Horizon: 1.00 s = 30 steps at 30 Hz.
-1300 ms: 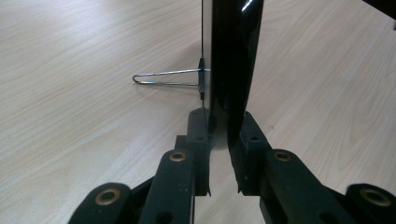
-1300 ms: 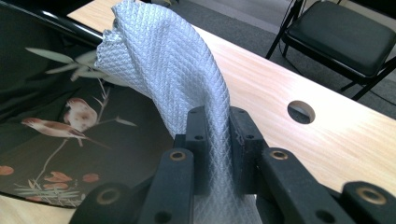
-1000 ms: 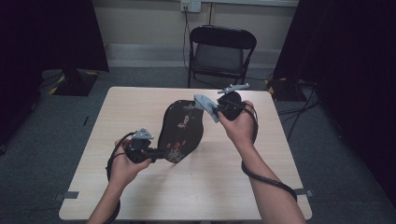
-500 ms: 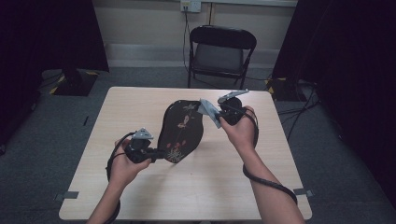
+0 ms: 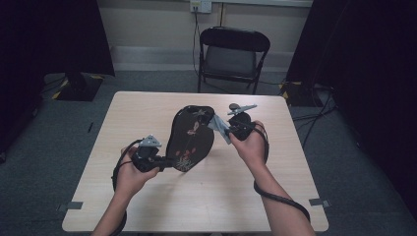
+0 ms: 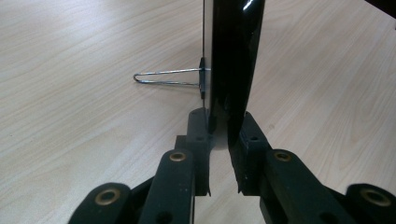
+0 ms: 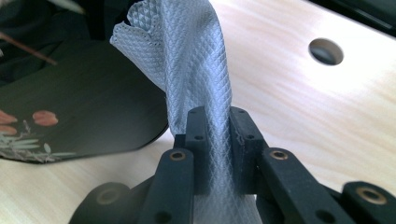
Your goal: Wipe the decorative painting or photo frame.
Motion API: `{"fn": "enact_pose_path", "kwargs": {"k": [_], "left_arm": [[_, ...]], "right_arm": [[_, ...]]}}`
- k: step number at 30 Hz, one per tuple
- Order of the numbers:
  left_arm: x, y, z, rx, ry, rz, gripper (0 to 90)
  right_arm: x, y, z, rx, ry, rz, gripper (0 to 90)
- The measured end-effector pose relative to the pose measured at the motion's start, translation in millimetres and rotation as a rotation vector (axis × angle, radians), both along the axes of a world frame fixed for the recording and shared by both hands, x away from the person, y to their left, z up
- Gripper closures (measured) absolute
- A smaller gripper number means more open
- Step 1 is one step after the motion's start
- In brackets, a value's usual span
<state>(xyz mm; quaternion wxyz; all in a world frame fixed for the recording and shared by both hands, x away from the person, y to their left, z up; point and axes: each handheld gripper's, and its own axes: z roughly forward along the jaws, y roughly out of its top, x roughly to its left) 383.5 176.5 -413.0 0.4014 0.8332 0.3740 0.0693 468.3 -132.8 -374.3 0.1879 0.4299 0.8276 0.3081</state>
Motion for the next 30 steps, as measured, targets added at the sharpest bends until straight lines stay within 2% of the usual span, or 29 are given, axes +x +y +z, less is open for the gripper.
{"fn": "enact_pose_path", "kwargs": {"k": [7,30], "left_arm": [[-0.4,-0.3,0.2,0.002,0.001,-0.001,78.9],[-0.9,-0.2,-0.5,0.001,-0.003,-0.001,78.9]], "right_arm": [[-3.9,3.5,-15.4,-0.004,0.020,0.014,79.8],[-7.9,4.2,-45.0,-0.019,0.055,0.002,79.8]]}}
